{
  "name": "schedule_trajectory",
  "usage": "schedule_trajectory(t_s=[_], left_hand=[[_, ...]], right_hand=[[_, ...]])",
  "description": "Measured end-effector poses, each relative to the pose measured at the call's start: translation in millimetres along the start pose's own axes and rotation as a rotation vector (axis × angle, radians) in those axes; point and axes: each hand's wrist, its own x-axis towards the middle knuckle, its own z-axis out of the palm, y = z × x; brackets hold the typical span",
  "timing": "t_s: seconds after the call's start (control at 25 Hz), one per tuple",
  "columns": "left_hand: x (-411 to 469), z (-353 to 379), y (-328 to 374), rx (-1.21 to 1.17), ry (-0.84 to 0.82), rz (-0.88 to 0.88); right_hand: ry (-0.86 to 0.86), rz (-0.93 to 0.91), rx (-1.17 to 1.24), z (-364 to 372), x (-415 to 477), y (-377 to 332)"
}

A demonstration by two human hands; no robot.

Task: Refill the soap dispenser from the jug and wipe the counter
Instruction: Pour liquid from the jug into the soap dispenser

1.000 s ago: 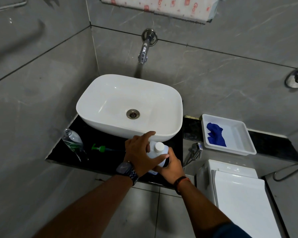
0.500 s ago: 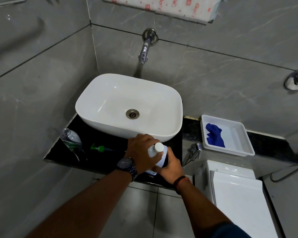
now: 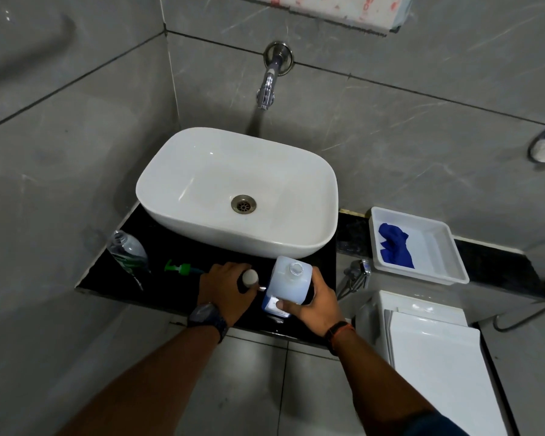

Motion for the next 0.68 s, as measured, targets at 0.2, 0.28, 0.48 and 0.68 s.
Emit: schedule_trajectory(t_s=[0.2,0.28,0.48,0.68], left_hand=[[-6,24,-23,0.187,-0.190,0.029],[-10,32,-28,0.208,-0.201,0.044],[-16,35,-40,0.026,-0.188,0.022],[-11,2,-70,-0.197,0.349,-0.231]], right_hand=[[0.010,-0.017,0.017,3,2,6],[0.014,-0.022,0.026,4,2,8],[0.038,-0.029,0.040,7,4,14],[0.052,-0.025,0.058,9,4,17]])
